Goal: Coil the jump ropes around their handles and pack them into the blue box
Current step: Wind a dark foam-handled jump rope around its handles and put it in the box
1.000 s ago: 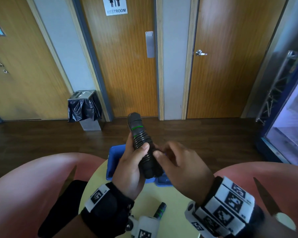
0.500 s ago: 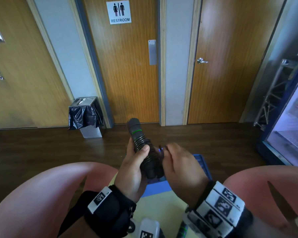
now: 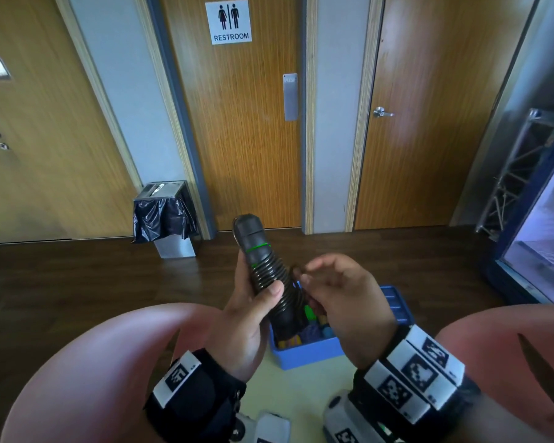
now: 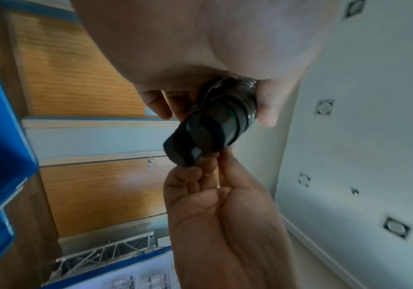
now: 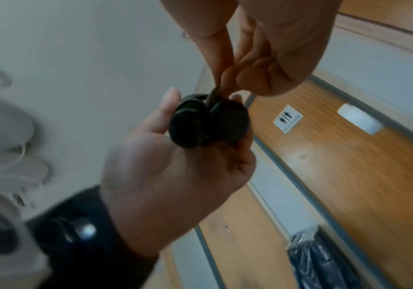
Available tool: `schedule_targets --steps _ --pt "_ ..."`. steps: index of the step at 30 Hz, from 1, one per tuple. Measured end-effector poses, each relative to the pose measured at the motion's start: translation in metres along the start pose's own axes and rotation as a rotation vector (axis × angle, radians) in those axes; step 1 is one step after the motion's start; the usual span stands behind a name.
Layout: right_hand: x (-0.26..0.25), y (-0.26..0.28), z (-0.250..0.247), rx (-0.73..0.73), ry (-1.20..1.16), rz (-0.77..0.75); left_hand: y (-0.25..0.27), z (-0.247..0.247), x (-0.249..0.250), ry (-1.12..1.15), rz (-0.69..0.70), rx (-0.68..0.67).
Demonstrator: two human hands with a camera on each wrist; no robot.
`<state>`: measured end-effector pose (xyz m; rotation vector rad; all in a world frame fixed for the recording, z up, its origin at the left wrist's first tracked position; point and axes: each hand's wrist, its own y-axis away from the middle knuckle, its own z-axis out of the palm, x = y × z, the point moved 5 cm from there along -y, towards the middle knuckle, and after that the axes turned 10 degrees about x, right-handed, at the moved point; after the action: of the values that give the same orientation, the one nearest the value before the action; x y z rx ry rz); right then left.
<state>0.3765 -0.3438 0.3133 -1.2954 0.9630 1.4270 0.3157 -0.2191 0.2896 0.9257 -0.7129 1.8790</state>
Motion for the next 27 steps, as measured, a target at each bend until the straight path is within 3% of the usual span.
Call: schedule_targets --steps 5,8,11,13,18,20,27 --pt "0.009 0.004 0.005 0.079 0.153 -0.010 -0.003 -0.012 0.004 -0.052 0.057 0.007" --pt "0.013 0.006 0.007 0.092 -0.032 0.074 -0.004 -0.010 0.011 -0.060 0.082 0.018" --pt "0.014 0.004 0.013 -0.016 -0.234 0.167 -0.005 -0.009 0.016 -0.059 0.093 0.035" --pt "0.011 0.001 0.013 -0.050 -0.242 0.189 -0.005 -0.011 0.017 -0.062 0.095 0.023" --pt "-0.003 -0.006 0.000 0.051 0.259 -0.030 -0.002 -0.010 0.018 -0.147 0.102 -0.008" --pt "-0.010 -0.002 0.002 0.024 0.367 -0.110 -0.001 -0.007 0.019 -0.164 0.111 -0.039" --pt "-0.021 0.017 0.008 -0.072 0.298 -0.170 -0.002 -0.003 0.021 -0.178 0.131 -0.038"
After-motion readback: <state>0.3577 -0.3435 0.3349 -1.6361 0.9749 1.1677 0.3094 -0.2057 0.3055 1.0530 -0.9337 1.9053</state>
